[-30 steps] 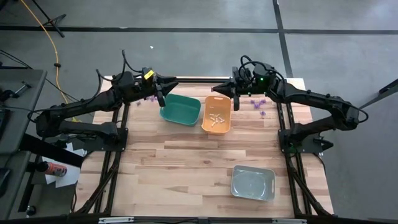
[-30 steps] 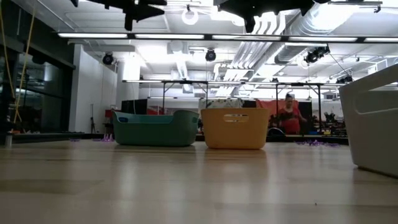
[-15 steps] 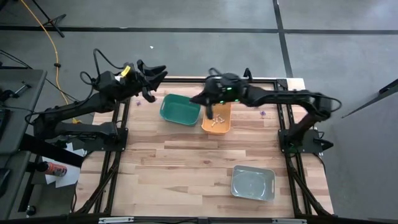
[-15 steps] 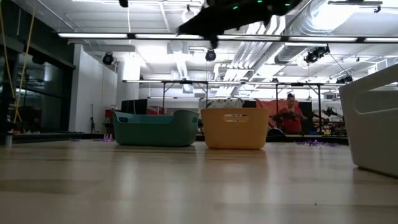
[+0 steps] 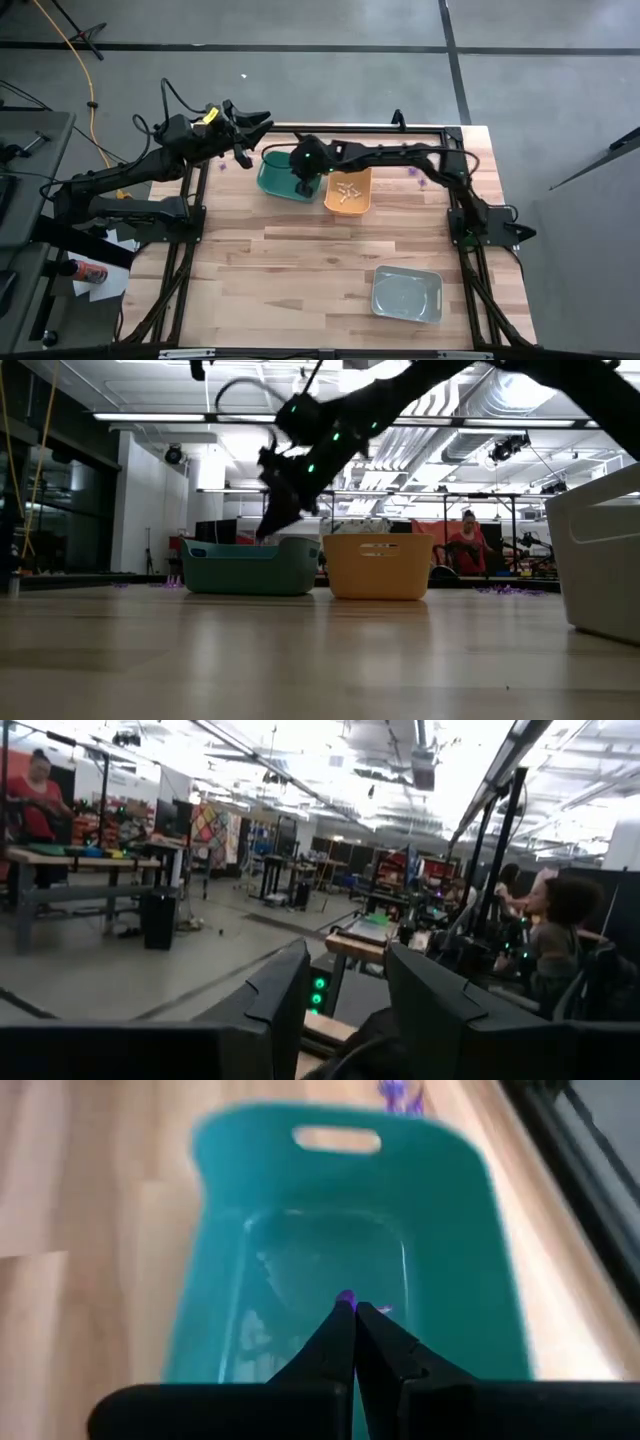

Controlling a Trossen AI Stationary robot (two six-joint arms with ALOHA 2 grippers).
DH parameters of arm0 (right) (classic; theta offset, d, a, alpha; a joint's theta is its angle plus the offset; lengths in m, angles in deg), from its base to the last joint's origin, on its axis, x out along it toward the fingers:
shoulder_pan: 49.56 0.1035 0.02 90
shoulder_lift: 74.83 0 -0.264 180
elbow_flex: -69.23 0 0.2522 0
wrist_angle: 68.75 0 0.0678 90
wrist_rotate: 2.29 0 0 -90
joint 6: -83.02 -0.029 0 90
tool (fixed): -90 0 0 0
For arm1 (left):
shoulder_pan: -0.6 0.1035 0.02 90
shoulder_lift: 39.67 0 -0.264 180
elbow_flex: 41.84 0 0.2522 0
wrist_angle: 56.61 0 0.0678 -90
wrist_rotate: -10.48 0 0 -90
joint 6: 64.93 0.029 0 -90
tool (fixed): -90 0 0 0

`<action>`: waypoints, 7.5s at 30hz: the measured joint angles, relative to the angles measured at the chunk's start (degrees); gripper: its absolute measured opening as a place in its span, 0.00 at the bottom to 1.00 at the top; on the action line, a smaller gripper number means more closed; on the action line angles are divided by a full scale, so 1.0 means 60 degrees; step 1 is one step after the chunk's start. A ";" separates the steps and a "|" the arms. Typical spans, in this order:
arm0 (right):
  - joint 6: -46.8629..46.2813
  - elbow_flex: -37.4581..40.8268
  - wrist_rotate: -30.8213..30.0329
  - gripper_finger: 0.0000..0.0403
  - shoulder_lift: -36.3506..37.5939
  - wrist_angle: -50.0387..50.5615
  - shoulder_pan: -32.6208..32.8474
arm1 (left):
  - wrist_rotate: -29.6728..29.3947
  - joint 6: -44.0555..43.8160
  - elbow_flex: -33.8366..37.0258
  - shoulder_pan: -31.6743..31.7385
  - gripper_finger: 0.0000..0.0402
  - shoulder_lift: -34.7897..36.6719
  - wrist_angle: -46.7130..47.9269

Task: Sort Halloween decoration
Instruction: Put the violet witch hut toy into the green bin

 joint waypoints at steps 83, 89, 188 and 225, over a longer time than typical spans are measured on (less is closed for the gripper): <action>-0.1701 0.8078 0.2872 0.49 0.9976 -0.6029 -0.0725 | 0.1993 -0.0186 -0.0007 -0.0596 0.32 -0.0652 0.2039; -0.1701 0.8078 0.2610 0.49 0.9976 -0.6022 -0.0723 | 0.1676 -0.0490 -0.0007 -0.0588 0.32 -0.0656 0.2032; -0.3063 0.8078 0.1426 0.49 0.9805 -0.4951 -0.0725 | -0.1654 -0.6779 0.0237 0.4746 0.03 -0.6885 0.7835; -0.3398 0.8078 0.1516 0.49 0.9809 -0.5376 -0.0725 | 0.4171 -0.3580 0.0200 0.2378 0.02 0.0319 0.0162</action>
